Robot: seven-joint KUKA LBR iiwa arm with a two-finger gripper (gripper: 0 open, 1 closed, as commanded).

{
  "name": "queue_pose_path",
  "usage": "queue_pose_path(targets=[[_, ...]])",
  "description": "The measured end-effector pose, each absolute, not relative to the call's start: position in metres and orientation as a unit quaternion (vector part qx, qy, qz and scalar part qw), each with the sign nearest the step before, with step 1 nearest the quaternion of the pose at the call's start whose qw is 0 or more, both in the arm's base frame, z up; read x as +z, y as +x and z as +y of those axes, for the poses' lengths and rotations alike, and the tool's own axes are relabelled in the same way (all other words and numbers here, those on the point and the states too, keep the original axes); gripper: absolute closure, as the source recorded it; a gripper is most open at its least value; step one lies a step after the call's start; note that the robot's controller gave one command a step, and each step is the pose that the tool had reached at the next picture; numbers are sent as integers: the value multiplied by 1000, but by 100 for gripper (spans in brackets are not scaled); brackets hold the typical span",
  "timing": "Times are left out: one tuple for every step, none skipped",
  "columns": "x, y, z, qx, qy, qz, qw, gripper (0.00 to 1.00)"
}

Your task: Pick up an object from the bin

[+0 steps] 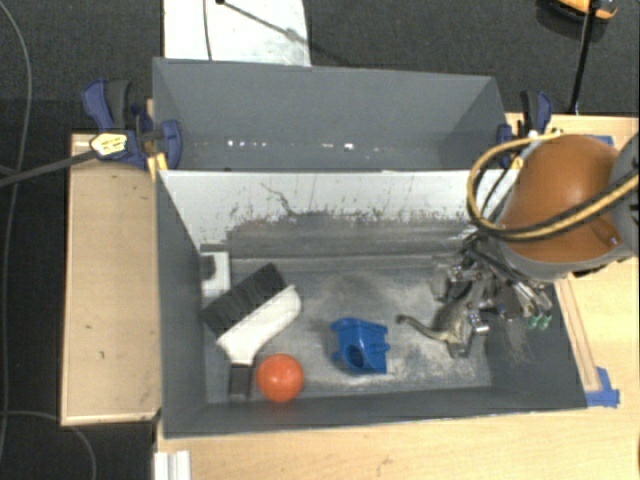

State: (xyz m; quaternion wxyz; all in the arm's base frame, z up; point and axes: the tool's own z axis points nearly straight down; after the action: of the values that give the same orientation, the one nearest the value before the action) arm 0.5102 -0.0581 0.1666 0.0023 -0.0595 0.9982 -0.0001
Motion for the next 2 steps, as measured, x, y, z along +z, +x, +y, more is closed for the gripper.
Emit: queue_pose_path(targets=[[162, 552, -99, -2, -133, 991, 5, 0], [136, 552, -101, -1, -194, 981, 5, 0]])
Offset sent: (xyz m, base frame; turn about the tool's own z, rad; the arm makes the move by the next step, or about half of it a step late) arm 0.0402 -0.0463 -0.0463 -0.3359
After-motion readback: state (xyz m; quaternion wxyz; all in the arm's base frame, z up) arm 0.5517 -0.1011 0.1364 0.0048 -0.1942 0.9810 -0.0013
